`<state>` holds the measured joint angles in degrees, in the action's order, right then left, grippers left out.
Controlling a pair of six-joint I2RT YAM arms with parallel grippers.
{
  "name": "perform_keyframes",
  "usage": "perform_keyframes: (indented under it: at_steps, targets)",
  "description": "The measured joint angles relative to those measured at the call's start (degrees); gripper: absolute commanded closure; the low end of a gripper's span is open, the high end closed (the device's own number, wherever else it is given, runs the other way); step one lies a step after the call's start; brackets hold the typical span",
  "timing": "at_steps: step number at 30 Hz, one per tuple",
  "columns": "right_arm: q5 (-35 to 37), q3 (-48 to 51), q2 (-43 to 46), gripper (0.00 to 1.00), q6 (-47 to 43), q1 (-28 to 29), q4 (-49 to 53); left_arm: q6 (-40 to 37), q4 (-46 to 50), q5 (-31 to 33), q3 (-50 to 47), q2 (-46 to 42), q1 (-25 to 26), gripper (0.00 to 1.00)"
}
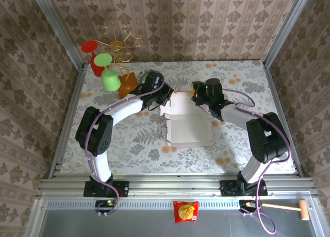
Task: Fold the paper box
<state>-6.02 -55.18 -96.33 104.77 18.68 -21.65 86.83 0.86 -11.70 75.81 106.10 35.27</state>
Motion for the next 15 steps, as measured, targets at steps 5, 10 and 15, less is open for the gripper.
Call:
perform_keyframes:
  at_steps: [5,10,15]
  targets:
    - [0.33,0.37,1.53,0.57,-0.15,0.26,1.11,-0.02,-0.04,-0.02,0.0,0.0,0.0,1.0]
    - [1.44,2.12,2.25,0.56,0.04,0.63,2.03,-0.04,0.02,0.0,0.0,0.0,0.0,1.0]
    - [2.97,2.91,4.59,0.56,-0.04,0.98,4.31,-0.04,0.0,0.02,0.0,-0.09,0.0,1.0]
